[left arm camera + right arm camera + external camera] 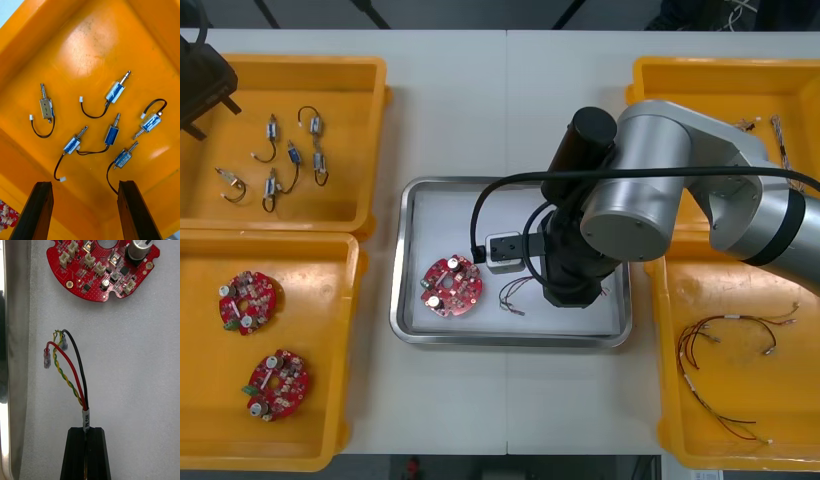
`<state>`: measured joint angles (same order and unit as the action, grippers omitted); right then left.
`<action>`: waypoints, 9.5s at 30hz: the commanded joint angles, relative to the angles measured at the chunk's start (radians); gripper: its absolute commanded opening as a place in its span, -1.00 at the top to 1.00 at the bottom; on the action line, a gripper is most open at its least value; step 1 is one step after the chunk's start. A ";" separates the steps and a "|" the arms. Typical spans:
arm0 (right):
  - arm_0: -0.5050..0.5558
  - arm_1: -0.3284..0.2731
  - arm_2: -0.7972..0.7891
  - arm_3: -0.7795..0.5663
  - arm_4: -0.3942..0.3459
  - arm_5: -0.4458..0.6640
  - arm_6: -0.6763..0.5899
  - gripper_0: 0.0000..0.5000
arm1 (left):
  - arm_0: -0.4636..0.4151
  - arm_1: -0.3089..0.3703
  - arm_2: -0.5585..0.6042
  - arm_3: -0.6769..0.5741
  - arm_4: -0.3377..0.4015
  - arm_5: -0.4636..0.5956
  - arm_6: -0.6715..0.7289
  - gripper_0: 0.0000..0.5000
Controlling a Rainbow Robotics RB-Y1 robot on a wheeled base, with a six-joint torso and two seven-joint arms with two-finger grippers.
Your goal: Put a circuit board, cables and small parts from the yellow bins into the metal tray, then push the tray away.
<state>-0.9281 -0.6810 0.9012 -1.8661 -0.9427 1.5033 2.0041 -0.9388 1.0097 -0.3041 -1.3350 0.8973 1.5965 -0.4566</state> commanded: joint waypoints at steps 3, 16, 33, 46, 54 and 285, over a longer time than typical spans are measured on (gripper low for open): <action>-0.040 0.018 0.059 0.024 0.010 -0.026 0.039 1.00 | -0.054 0.058 -0.006 0.091 -0.011 -0.105 -0.030 -1.00; -0.040 0.021 0.124 0.064 0.021 -0.101 0.039 1.00 | -0.054 0.058 -0.104 0.188 -0.035 -0.240 -0.044 -1.00; -0.040 -0.015 0.074 0.058 -0.010 -0.127 0.019 -1.00 | -0.054 0.059 -0.253 0.237 -0.024 -0.331 -0.065 -1.00; -0.040 -0.054 -0.157 0.047 -0.180 0.049 -0.005 -1.00 | -0.054 0.058 -0.313 0.309 0.038 -0.428 -0.088 -1.00; -0.040 -0.074 -0.301 0.047 -0.206 0.176 -0.125 -1.00 | -0.052 0.059 -0.366 0.326 0.078 -0.475 -0.091 -1.00; -0.006 -0.244 -1.035 0.636 0.018 0.299 0.071 1.00 | 0.012 -0.632 -0.268 -0.248 -0.388 0.163 0.265 -1.00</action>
<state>-0.9339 -0.8859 -0.0991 -1.1733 -0.9178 1.7756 2.1052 -0.8893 0.3572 -0.6051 -1.5057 0.4566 1.7145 -0.2322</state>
